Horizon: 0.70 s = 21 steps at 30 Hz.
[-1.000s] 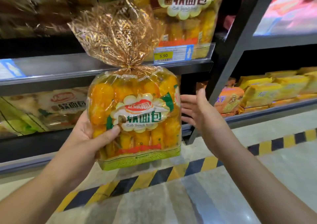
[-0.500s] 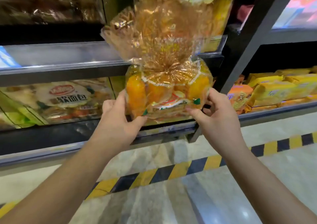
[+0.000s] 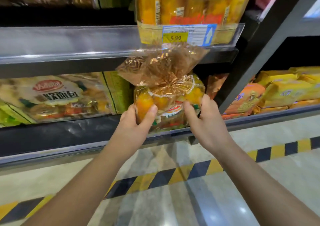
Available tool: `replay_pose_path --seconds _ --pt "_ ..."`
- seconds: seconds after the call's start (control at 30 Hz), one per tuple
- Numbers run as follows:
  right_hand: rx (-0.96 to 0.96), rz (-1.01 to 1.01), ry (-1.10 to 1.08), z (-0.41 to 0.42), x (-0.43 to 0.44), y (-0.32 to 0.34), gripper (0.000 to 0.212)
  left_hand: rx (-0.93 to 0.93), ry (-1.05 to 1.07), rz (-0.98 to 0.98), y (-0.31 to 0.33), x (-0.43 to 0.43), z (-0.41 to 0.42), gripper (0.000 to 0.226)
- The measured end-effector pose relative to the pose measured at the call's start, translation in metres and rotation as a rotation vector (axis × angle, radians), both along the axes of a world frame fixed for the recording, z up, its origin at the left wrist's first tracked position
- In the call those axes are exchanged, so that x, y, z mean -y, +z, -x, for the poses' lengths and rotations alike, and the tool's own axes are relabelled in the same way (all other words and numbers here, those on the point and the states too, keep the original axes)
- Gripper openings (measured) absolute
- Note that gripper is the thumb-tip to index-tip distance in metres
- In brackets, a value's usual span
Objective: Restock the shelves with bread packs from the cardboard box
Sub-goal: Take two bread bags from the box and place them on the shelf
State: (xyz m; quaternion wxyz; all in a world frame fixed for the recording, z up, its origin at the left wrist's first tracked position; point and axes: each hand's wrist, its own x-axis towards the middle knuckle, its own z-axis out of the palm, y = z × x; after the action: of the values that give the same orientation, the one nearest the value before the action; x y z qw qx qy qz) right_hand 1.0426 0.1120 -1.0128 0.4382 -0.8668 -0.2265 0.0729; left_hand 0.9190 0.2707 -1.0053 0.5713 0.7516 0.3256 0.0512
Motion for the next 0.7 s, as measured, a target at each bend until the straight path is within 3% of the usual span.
replay_pose_path --seconds 0.1,0.2,0.47,0.7 --pt "-0.099 -0.013 -0.05 -0.002 -0.007 0.001 0.028 0.014 0.035 0.026 -0.001 -0.003 -0.01 0.026" --pt "-0.149 -0.007 -0.094 -0.01 -0.013 0.005 0.029 0.028 0.073 0.083 0.0 -0.01 -0.021 0.039" --pt "-0.257 0.105 -0.2 -0.038 -0.033 0.016 0.056 -0.106 0.157 0.126 0.008 -0.018 -0.058 0.075" --pt "-0.215 0.013 -0.273 -0.023 -0.037 0.003 0.058 0.088 0.19 0.081 -0.02 -0.008 -0.045 0.061"
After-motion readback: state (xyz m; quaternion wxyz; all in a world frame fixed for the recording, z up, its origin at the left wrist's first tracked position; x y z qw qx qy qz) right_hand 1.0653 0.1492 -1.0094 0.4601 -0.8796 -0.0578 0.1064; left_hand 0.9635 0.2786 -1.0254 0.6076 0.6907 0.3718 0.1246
